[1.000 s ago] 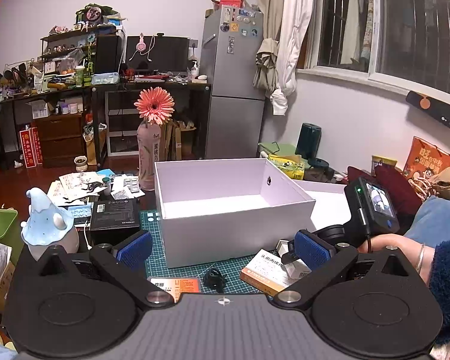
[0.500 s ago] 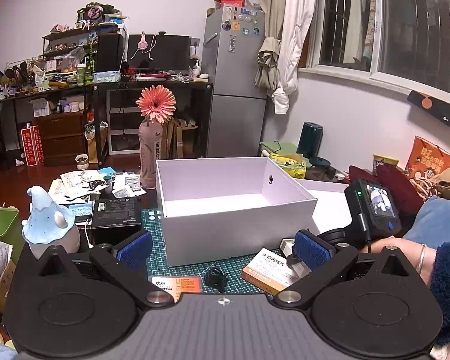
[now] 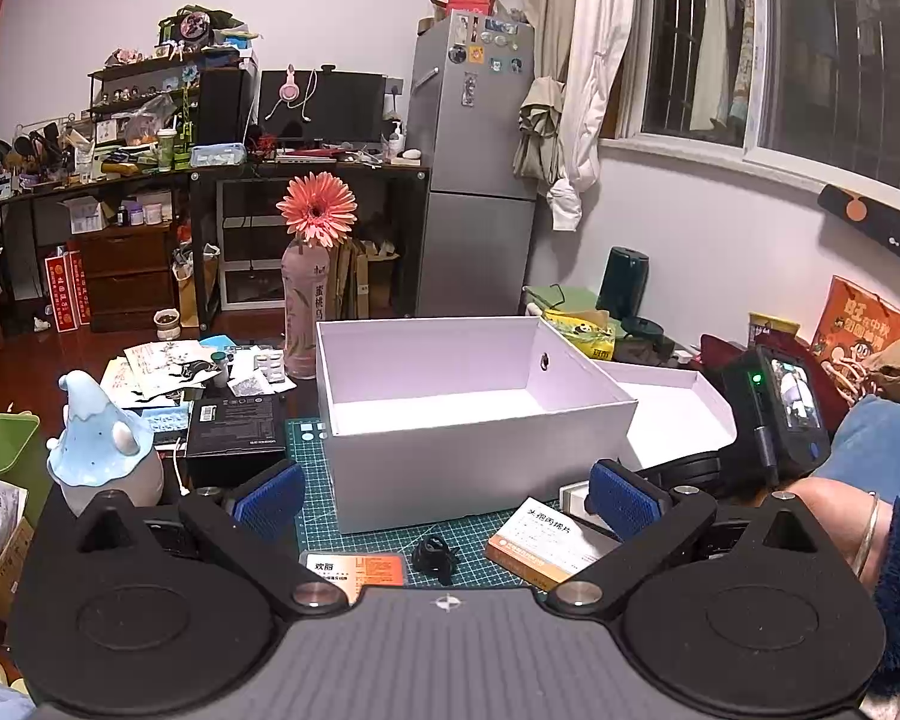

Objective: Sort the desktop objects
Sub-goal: 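Lower the right gripper onto the white medicine box with blue print and close, then lift the medicine box with the right gripper and carry it over the large white box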

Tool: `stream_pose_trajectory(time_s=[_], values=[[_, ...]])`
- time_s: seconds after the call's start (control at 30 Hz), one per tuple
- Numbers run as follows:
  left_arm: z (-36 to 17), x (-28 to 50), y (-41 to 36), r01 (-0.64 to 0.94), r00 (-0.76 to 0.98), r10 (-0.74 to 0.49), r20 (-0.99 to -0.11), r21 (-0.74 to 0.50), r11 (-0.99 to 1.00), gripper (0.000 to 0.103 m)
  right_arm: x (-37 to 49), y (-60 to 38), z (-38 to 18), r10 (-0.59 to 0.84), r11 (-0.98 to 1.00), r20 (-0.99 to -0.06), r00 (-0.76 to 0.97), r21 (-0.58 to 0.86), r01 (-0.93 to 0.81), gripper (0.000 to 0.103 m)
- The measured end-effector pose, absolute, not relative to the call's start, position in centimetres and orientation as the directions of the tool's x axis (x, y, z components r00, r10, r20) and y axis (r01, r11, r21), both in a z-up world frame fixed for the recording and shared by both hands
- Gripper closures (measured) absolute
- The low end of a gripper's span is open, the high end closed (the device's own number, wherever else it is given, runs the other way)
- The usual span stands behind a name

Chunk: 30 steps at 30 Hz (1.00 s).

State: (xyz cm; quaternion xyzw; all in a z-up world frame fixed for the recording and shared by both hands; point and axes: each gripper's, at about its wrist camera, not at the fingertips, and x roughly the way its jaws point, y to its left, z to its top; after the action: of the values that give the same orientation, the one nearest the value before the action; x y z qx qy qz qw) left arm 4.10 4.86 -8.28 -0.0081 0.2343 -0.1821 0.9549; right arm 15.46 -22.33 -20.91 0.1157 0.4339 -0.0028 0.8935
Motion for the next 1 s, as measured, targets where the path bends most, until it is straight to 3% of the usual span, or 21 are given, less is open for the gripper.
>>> stream_pose_trajectory(time_s=[0.17, 0.43, 0.67, 1.0], values=[[-8.3, 4.2, 4.9, 0.344, 0.824, -0.352, -0.444, -0.101, 0.933, 0.001, 15.2, -21.4, -20.2, 0.161, 0.972, -0.735, 0.659, 0.234, 0.023, 0.040], [-8.3, 4.1, 5.0, 0.344, 0.825, -0.352, -0.443, -0.102, 0.934, 0.001, 15.1, -18.3, -21.0, 0.210, 0.977, -0.745, 0.634, 0.142, -0.157, 0.040], [-8.3, 4.3, 5.0, 0.343, 0.823, -0.352, -0.445, -0.105, 0.934, 0.001, 15.5, -18.0, -22.7, 0.182, 0.979, -0.811, 0.556, 0.098, -0.178, 0.040], [-8.2, 4.2, 5.1, 0.343, 0.824, -0.354, -0.442, -0.107, 0.933, 0.001, 15.3, -17.5, -23.2, 0.162, 0.979, -0.833, 0.529, 0.068, -0.194, 0.040]])
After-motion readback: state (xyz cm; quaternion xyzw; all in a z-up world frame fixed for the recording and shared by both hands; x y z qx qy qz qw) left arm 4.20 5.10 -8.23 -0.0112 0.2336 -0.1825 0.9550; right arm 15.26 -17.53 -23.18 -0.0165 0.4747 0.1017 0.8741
